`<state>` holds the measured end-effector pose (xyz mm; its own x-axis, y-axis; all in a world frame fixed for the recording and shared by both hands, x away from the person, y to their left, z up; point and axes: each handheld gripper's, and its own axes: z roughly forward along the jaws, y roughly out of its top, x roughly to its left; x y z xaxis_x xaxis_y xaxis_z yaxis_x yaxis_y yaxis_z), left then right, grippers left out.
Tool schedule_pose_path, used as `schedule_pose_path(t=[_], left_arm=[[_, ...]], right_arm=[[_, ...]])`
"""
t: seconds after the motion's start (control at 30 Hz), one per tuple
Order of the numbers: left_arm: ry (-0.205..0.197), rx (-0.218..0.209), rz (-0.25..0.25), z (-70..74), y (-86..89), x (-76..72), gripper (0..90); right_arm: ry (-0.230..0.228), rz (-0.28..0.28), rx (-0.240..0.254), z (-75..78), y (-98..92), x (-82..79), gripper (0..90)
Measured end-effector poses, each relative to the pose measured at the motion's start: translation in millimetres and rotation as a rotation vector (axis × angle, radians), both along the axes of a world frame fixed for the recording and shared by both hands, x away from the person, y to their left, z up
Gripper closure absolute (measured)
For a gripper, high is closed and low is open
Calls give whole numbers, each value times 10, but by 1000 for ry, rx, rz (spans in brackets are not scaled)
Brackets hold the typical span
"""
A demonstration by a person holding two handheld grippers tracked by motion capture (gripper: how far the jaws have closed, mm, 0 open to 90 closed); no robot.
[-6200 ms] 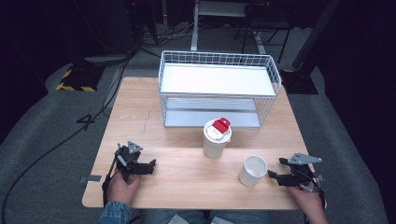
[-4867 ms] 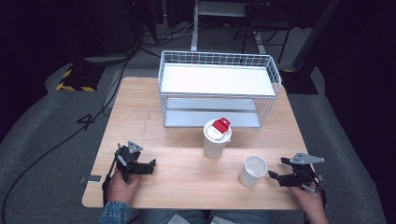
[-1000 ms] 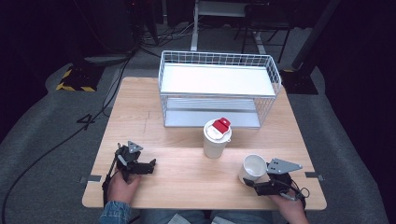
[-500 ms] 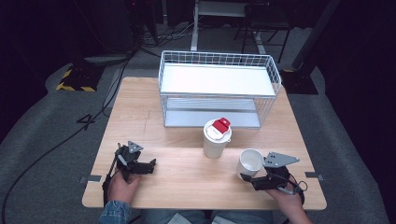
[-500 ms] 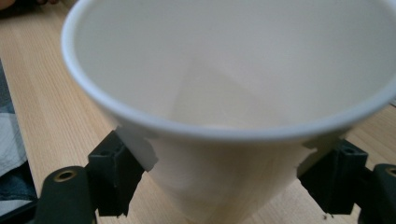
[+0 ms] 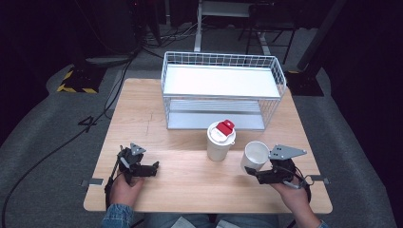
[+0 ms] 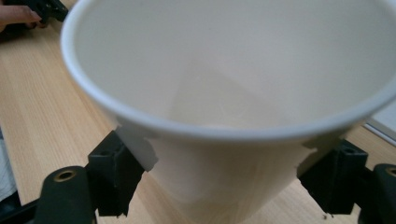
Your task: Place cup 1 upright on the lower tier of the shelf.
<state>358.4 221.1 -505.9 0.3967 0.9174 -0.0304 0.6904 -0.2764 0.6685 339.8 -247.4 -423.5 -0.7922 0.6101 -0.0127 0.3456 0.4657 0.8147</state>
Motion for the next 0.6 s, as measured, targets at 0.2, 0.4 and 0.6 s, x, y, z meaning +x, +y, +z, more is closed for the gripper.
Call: schedule_pose_path(t=[0.2,0.4,0.6], left_arm=[[4,-2,0,1,-4,1,14],[4,-2,1,1,-4,0,14],[5,-1,1,1,-4,0,14]], right_arm=[[1,-18,-2,75,15,136,232],[-16,-52,-10,106,17,308,233],[-31,-89,3,130,14,476,233]])
